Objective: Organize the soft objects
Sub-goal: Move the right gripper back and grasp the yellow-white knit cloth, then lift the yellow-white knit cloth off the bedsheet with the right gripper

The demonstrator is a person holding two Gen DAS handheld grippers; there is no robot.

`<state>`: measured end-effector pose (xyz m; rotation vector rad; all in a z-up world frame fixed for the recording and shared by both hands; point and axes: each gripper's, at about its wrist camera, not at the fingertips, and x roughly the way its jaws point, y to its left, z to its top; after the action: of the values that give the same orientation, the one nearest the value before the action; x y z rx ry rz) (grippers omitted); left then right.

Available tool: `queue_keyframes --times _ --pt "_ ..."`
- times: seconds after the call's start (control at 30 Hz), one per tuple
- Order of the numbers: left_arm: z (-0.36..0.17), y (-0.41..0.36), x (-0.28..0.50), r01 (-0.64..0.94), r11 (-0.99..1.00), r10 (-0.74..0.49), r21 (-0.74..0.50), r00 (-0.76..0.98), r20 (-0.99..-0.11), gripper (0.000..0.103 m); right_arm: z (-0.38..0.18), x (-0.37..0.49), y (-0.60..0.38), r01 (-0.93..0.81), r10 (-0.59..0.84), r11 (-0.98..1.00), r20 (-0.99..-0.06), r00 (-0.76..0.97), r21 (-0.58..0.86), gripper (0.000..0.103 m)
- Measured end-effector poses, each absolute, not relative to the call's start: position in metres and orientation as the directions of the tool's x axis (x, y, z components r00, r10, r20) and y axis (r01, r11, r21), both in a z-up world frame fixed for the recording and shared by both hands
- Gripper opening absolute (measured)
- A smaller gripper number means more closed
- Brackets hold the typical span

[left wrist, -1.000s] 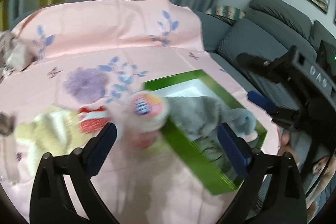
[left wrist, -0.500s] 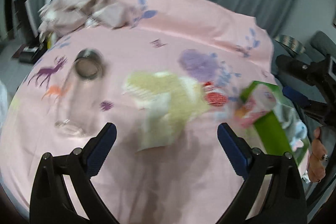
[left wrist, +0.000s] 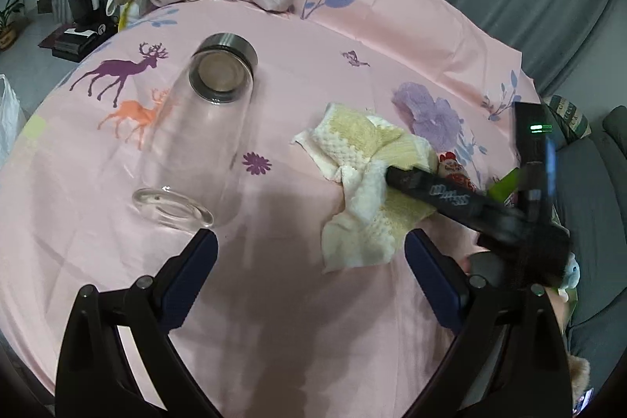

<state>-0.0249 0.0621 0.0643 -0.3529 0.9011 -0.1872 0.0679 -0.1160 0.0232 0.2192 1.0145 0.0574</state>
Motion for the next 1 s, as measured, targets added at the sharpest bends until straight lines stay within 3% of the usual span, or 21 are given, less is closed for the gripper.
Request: queue_keyframes --times 0.03,0.1,0.17,0.2,0.23,0.27,0.6,0.83,1.0 --pt "0.064 0.061 -0.025 0.012 0.928 -0.301 -0.371 0.61 -0.733 0.095 0.021 0.071 -0.115 0.056 0.136 0.98 -0.84 0.526 0.193 0.091" --pt "0.063 0.061 -0.024 0.01 0.936 -0.284 -0.352 0.611 -0.739 0.095 0.016 0.069 -0.111 0.048 0.091 0.989 -0.824 0.559 0.141 0.081" --pt "0.062 0.061 -0.023 0.001 0.938 -0.275 -0.346 0.611 -0.743 0.095 0.017 0.067 -0.106 0.05 0.014 0.997 -0.816 0.578 0.053 0.053" --pt "0.062 0.063 -0.023 -0.002 0.935 -0.28 -0.355 0.61 -0.741 0.095 0.017 0.066 -0.107 0.038 0.028 0.997 -0.812 0.584 0.062 0.047" --pt "0.062 0.064 -0.023 -0.002 0.932 -0.286 -0.362 0.61 -0.739 0.095 0.019 0.065 -0.11 0.025 0.06 0.995 -0.81 0.584 0.092 0.03" --pt "0.062 0.065 -0.024 -0.001 0.929 -0.292 -0.369 0.611 -0.736 0.095 0.021 0.065 -0.113 0.017 0.098 0.991 -0.812 0.575 0.131 0.024" --pt "0.072 0.092 -0.023 -0.024 0.894 -0.332 -0.447 0.634 -0.699 0.096 0.07 0.013 -0.111 -0.151 0.518 0.847 -0.729 0.447 0.51 0.022" --pt "0.075 0.092 -0.022 0.016 0.882 -0.381 -0.471 0.613 -0.693 0.096 0.044 -0.004 -0.101 -0.085 0.735 0.668 -0.638 0.229 0.739 0.022" --pt "0.065 0.075 -0.02 0.056 0.895 -0.393 -0.442 0.567 -0.724 0.096 0.019 0.006 -0.118 0.082 0.621 0.751 -0.744 0.245 0.655 0.022"
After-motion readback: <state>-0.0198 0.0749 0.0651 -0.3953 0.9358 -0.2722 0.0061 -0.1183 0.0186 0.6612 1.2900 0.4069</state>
